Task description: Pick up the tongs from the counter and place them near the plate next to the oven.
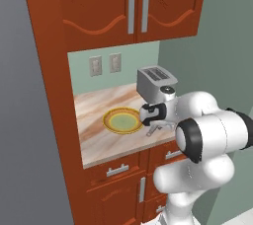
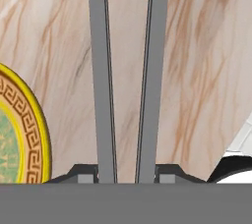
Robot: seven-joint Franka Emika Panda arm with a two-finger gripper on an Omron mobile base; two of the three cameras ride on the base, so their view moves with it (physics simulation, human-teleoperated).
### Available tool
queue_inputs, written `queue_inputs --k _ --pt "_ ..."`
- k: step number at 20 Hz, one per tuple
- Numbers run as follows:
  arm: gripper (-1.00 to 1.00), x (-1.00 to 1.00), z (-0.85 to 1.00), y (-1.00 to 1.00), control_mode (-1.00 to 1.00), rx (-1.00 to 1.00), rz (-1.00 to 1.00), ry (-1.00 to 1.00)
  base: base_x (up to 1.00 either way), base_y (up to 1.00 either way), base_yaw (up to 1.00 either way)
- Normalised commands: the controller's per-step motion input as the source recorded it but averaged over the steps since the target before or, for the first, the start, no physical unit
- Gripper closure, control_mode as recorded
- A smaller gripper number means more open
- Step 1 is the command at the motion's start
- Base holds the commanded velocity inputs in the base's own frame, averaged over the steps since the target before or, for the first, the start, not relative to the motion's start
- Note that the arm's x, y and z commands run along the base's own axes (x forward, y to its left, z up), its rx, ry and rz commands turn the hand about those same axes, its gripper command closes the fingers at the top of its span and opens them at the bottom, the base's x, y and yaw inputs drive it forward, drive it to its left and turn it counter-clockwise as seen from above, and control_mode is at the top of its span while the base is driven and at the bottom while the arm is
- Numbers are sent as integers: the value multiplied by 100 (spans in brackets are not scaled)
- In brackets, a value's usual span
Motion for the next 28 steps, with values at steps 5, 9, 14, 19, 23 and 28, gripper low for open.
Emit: queue_inputs --k 5,9,14,19,23,28 --pt "-100 6 -5 0 -100 0 0 0 0 0 0" --pt "-100 4 0 0 -100 0 0 -1 0 0 0" --pt "-100 2 0 0 -100 0 0 0 0 0 0" --pt "-100 -2 12 0 -100 -1 0 0 0 0 0" --pt "-100 -46 76 -26 -100 -10 0 -5 0 0 0" --pt "-100 -63 100 0 -100 -20 14 -15 0 0 0"
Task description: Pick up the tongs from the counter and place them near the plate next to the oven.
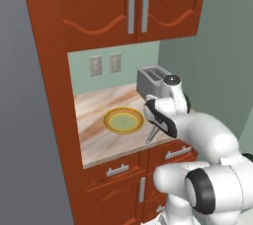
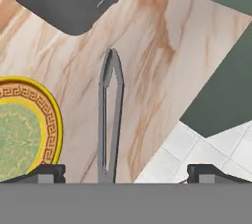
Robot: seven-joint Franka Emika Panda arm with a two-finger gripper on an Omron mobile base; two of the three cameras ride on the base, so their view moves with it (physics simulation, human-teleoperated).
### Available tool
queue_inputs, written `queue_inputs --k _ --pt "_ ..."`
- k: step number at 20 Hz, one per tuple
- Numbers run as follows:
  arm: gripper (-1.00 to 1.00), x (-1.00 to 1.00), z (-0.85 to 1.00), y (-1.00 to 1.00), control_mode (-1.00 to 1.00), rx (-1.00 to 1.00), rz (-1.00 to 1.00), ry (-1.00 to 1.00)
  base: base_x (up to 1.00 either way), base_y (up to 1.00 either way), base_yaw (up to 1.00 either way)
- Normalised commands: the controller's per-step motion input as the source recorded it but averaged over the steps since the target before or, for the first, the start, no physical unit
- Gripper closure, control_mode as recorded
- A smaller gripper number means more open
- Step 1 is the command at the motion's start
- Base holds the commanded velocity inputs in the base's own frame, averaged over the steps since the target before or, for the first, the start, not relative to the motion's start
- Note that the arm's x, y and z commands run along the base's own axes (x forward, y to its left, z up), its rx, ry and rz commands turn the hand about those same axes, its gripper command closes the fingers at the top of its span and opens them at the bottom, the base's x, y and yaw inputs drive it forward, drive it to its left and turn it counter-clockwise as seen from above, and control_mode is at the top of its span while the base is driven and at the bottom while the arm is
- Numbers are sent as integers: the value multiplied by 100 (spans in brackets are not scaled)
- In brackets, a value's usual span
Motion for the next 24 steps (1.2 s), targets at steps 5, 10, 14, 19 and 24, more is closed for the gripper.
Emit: queue_inputs --k 5,10,14,19,24 --pt "-100 -38 84 39 -100 -38 71 0 0 0 0" --pt "-100 -50 20 6 -100 -9 59 -1 0 0 0" --pt "-100 -48 8 0 -100 0 39 0 0 0 0" --pt "-100 -28 38 18 -100 2 24 0 0 0 0" --pt "-100 -9 75 25 -100 -3 12 0 0 0 0"
